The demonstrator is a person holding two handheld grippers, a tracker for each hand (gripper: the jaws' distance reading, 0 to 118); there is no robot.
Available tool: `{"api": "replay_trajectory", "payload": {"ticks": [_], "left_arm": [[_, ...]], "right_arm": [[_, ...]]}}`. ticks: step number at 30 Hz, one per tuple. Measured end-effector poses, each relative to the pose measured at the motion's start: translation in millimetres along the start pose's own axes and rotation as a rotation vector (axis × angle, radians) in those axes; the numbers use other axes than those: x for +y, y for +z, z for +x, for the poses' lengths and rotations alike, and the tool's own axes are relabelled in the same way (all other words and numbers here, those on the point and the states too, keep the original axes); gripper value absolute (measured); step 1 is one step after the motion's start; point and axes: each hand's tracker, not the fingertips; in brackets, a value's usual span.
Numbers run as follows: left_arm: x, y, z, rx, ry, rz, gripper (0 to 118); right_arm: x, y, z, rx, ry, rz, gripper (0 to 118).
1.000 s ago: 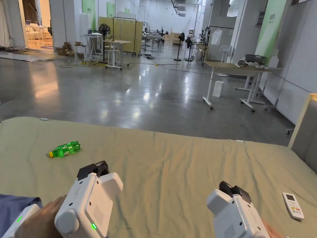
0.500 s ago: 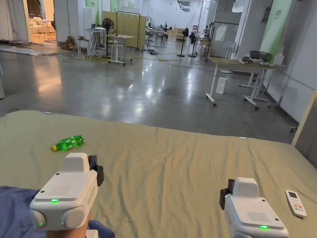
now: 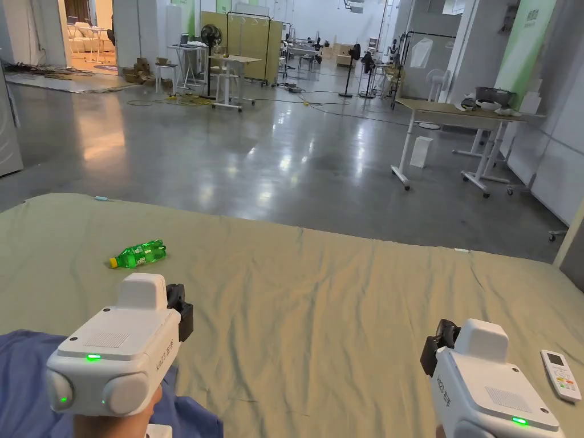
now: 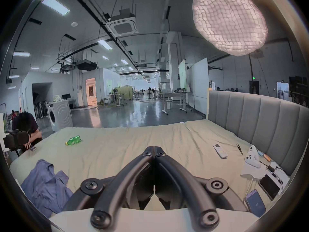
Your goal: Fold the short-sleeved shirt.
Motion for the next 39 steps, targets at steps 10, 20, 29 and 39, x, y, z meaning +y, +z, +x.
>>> {"api": "replay_trajectory", "payload": {"ticks": [10, 20, 29, 39], "left_arm": [[-37, 15, -114, 0.092, 0.051, -0.334, 5], [-103, -20, -200, 0.115, 0.169, -0.661, 77], [-168, -57, -197, 0.249, 0.144, -0.792, 101], [-175, -60, -184, 0.18, -0.077, -0.708, 11]], "right_arm": [[-38, -20, -30, 0.088, 0.054, -0.078, 0], [-60, -23, -58, 0.149, 0.093, -0.148, 0], [-68, -21, -59, 0.149, 0.127, -0.19, 0], [-72, -21, -61, 0.146, 0.162, -0.205, 0]]}}
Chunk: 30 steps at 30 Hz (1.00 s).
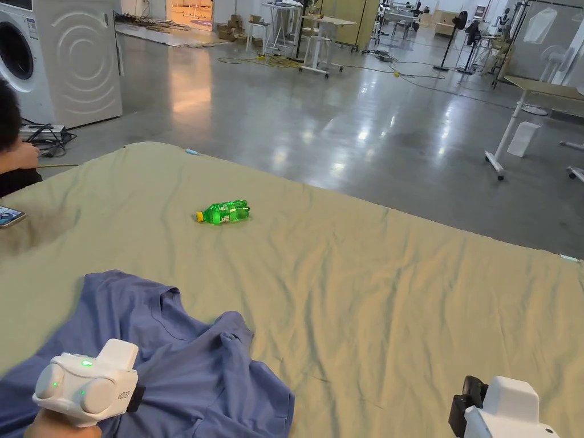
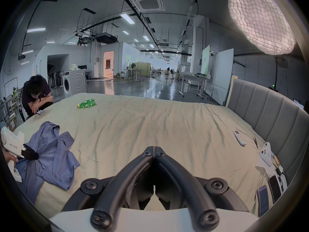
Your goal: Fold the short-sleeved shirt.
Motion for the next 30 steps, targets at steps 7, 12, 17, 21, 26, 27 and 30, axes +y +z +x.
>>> {"api": "replay_trajectory", "payload": {"ticks": [7, 12, 17, 21, 26, 27, 30], "left_arm": [[-1, 19, -15, -0.021, 0.054, 0.179, 5], [18, 74, -11, -0.064, 0.153, 0.304, 4], [48, 131, 3, -0.083, 0.115, 0.479, 4], [88, 182, 24, -0.108, 0.064, 0.613, 4], [141, 239, 67, -0.206, -0.024, 0.745, 4], [149, 248, 78, -0.239, -0.038, 0.764, 4], [167, 272, 120, -0.311, -0.098, 0.797, 4]], "right_arm": [[0, -1, -3, 0.011, 0.009, 0.001, 0], [9, 3, -4, 0.017, 0.012, 0.018, 0], [18, 12, 3, 0.01, 0.006, 0.048, 0], [25, 22, 15, -0.005, -0.005, 0.073, 0], [30, 32, 41, -0.04, -0.027, 0.113, 0], [32, 35, 47, -0.05, -0.03, 0.119, 0], [36, 45, 64, -0.083, -0.034, 0.139, 0]]}}
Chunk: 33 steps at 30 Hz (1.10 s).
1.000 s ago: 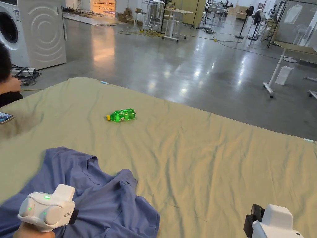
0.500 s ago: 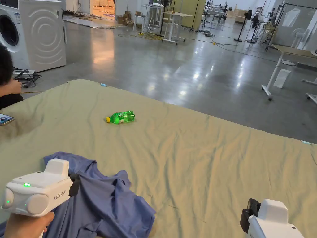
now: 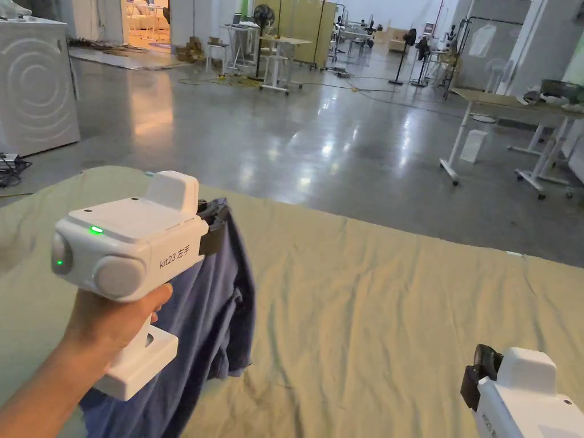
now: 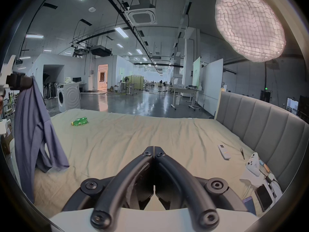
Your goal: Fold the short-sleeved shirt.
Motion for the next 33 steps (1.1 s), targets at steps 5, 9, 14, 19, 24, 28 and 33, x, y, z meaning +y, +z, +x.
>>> {"api": "replay_trajectory", "payload": {"ticks": [5, 9, 14, 19, 24, 28, 33], "left_arm": [[14, -26, 72, -0.171, 0.001, 0.002, 4], [-3, -45, 137, -0.305, -0.037, -0.048, 4], [-60, -73, 209, -0.451, -0.036, -0.176, 4], [-124, -78, 258, -0.53, 0.01, -0.322, 5], [-161, -75, 268, -0.511, 0.051, -0.379, 48], [-157, -65, 252, -0.47, 0.122, -0.336, 77], [-131, -54, 206, -0.366, 0.137, -0.213, 81]], "right_arm": [[9, 14, 32, -0.058, -0.016, 0.031, 0], [15, 31, 53, -0.103, -0.03, 0.045, 0], [6, 39, 78, -0.154, -0.061, 0.043, 0], [-4, 46, 93, -0.182, -0.076, 0.025, 0], [-11, 47, 96, -0.187, -0.086, 0.004, 0], [-9, 49, 88, -0.174, -0.078, -0.006, 0], [-4, 45, 78, -0.14, -0.062, 0.007, 0]]}}
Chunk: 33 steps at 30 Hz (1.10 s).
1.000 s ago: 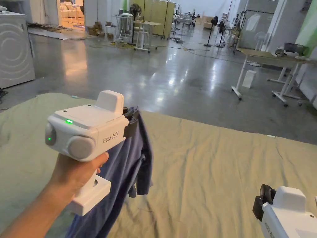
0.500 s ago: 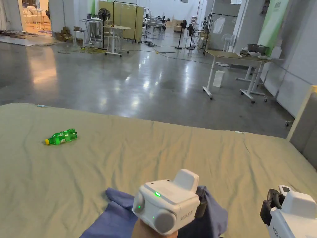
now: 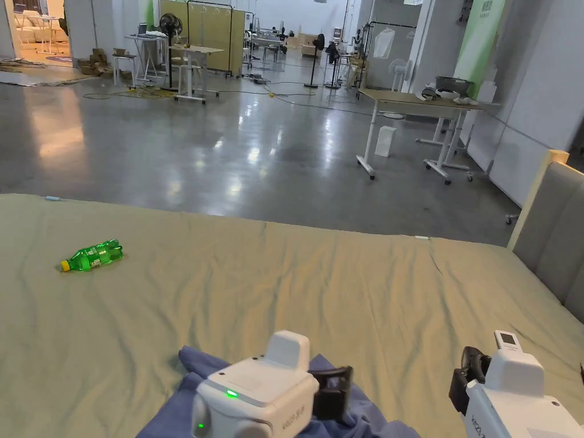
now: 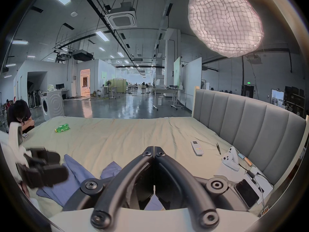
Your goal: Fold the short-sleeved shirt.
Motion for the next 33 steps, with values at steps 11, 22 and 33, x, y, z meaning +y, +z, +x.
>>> {"api": "replay_trajectory", "payload": {"ticks": [11, 22, 33], "left_arm": [[30, 82, -83, 0.406, -0.057, 0.167, 30], [14, 114, -131, 0.479, -0.031, 0.102, 0], [-53, 75, -196, 0.464, 0.136, -0.36, 47]], "right_arm": [[15, 8, -47, 0.062, 0.033, 0.083, 0], [15, -4, -67, 0.105, 0.043, 0.089, 0], [0, -11, -67, 0.115, 0.082, 0.049, 0]]}}
